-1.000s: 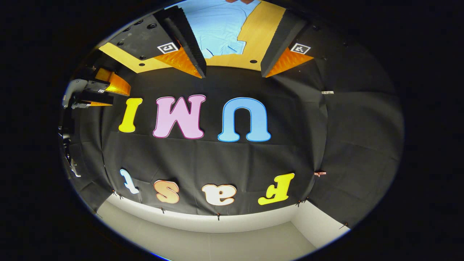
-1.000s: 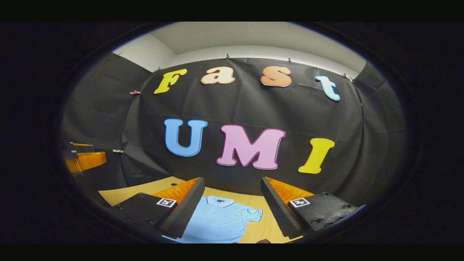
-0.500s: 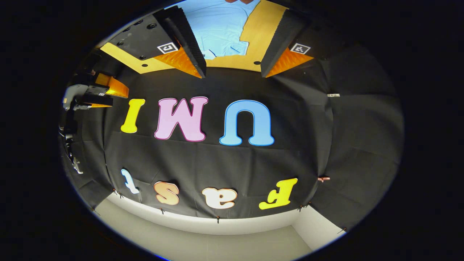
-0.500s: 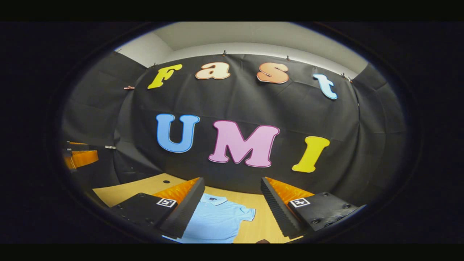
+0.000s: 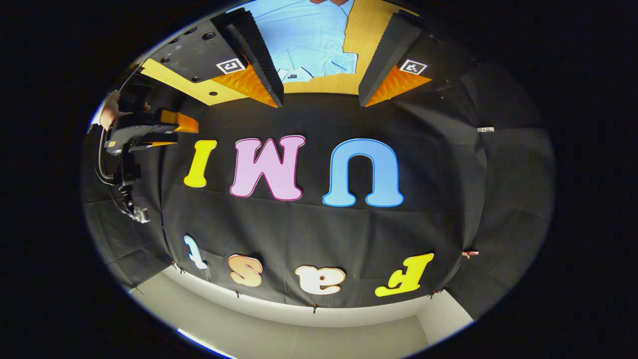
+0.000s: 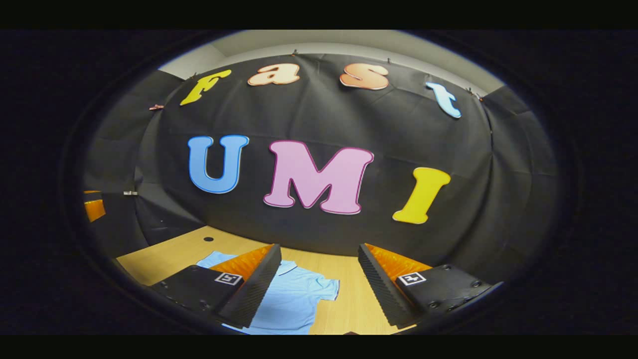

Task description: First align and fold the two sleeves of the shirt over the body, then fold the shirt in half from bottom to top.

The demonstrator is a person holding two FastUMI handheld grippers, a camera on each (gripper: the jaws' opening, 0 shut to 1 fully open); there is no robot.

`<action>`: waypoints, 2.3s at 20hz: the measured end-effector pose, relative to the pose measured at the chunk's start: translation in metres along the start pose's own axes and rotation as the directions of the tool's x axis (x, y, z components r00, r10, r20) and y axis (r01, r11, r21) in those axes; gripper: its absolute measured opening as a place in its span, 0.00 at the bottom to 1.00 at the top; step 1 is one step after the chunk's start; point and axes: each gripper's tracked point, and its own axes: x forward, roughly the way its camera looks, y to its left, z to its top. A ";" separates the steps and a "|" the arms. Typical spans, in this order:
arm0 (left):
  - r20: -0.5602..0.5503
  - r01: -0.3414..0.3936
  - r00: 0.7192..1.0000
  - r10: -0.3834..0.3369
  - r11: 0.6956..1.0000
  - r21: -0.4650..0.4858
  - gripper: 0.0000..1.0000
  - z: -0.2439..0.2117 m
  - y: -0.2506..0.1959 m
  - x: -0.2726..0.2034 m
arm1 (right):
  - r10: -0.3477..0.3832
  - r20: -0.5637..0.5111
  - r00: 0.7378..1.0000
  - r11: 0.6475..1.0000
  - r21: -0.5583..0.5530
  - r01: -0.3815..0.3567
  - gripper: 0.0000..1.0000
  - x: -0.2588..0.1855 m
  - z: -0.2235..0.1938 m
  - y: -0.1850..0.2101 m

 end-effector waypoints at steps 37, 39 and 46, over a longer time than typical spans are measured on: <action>-0.216 -0.219 0.950 0.224 0.975 0.049 0.96 -0.069 0.016 0.058 | 0.078 -0.750 0.657 0.985 0.161 0.067 0.94 0.257 -0.386 -0.056; -0.216 -0.219 0.950 0.224 0.975 0.050 0.97 -0.070 0.013 0.057 | 0.081 -0.743 0.664 0.986 0.155 0.053 0.80 0.258 -0.386 -0.053; -0.213 -0.221 0.950 0.231 0.973 0.070 0.92 -0.067 0.010 0.050 | 0.108 -0.721 0.685 0.980 0.193 0.049 0.00 0.263 -0.380 -0.040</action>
